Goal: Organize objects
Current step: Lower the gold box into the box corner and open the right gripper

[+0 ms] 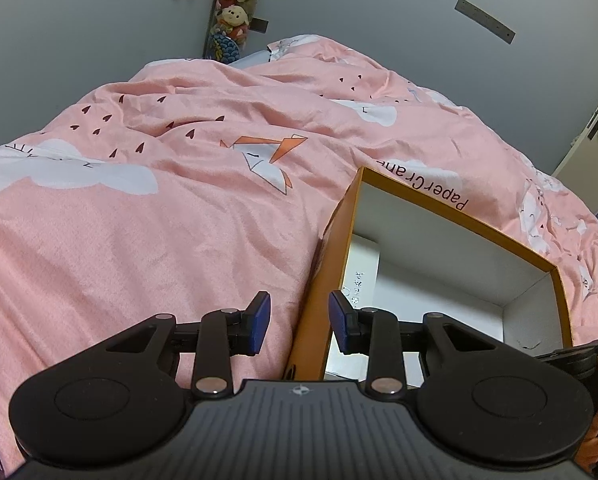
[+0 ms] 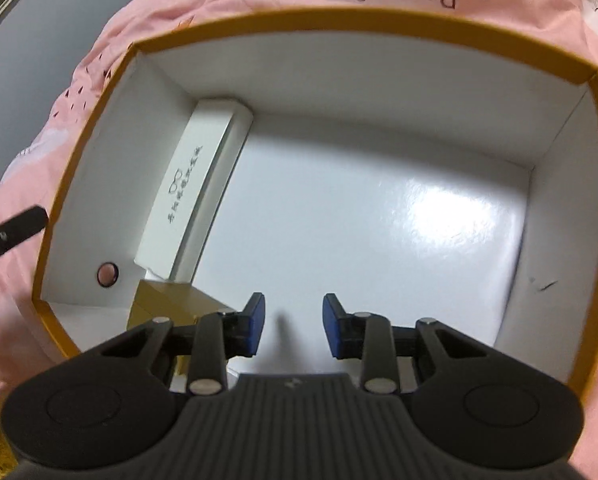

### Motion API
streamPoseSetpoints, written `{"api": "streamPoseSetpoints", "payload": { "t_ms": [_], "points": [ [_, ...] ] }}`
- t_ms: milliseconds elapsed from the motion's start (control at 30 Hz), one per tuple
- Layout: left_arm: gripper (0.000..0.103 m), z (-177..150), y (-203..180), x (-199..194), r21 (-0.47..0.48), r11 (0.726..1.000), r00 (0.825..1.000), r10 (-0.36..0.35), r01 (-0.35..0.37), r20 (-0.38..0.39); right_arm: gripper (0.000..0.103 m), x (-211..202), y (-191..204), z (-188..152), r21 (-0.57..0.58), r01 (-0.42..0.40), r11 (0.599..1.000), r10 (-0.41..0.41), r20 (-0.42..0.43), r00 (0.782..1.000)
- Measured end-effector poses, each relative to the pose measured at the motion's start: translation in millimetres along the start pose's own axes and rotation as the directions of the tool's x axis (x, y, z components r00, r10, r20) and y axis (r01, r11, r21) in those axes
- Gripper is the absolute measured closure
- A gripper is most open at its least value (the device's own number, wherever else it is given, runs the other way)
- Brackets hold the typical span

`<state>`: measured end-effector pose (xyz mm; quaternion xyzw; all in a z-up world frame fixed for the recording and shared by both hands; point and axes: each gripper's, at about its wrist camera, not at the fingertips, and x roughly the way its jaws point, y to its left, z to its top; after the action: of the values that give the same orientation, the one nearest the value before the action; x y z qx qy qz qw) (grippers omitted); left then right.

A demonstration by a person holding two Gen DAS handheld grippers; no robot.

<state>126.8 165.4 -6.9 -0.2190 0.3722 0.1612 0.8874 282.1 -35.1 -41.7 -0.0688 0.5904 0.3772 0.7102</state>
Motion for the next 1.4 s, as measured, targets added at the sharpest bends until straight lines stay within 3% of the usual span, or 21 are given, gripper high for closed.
{"api": "streamPoseSetpoints", "payload": {
  "t_ms": [100, 233, 400, 533, 667, 867, 1000, 1167, 1200, 1333, 1400],
  "points": [
    [0.064, 0, 0, 0, 0.0, 1.0, 1.0, -0.002, 0.002, 0.0, 0.072, 6, 10, 1, -0.028, -0.057, 0.998, 0.057, 0.005, 0.998],
    [0.064, 0, 0, 0, -0.003, 1.0, 1.0, -0.005, 0.005, -0.003, 0.081, 18, 25, 4, -0.078, -0.07, 0.994, 0.068, -0.028, 0.997],
    [0.064, -1, 0, 2, -0.002, 1.0, 1.0, -0.016, 0.016, -0.017, 0.083, 29, 36, 1, -0.116, -0.139, 0.983, 0.132, -0.073, 0.989],
    [0.064, -5, -2, 8, -0.006, 0.999, 0.998, -0.037, 0.036, -0.056, 0.083, 32, 47, 3, -0.137, -0.151, 0.979, 0.142, -0.075, 0.987],
    [0.064, -7, -4, 9, 0.005, 0.999, 0.998, -0.037, 0.037, -0.059, 0.084, 40, 59, 1, -0.141, -0.184, 0.973, 0.171, -0.097, 0.98],
    [0.063, -7, -5, 7, 0.016, 0.999, 0.999, -0.031, 0.032, -0.04, 0.085, 40, 62, -3, -0.134, -0.166, 0.977, 0.155, -0.087, 0.984],
    [0.063, -8, -11, -1, 0.05, 0.998, 1.0, -0.026, 0.026, 0.013, 0.083, 31, 64, -8, -0.147, -0.102, 0.984, 0.098, -0.035, 0.995],
    [0.063, -9, -22, -18, 0.1, 0.995, 0.995, -0.036, 0.027, 0.097, 0.083, 1, 67, -21, -0.184, -0.019, 0.983, 0.037, 0.093, 0.995],
    [0.063, -9, -24, -21, 0.116, 0.993, 0.993, -0.04, 0.027, 0.11, 0.082, -7, 68, -25, -0.186, -0.006, 0.982, 0.03, 0.128, 0.991],
    [0.064, -13, -35, -35, 0.179, 0.983, 0.987, -0.073, 0.047, 0.142, 0.063, -40, 70, -43, -0.189, 0.039, 0.981, 0.012, 0.263, 0.965],
    [0.064, -15, -39, -42, 0.209, 0.976, 0.985, -0.098, 0.066, 0.145, 0.062, -54, 72, -55, -0.185, 0.05, 0.982, 0.012, 0.321, 0.947]
  ]
}}
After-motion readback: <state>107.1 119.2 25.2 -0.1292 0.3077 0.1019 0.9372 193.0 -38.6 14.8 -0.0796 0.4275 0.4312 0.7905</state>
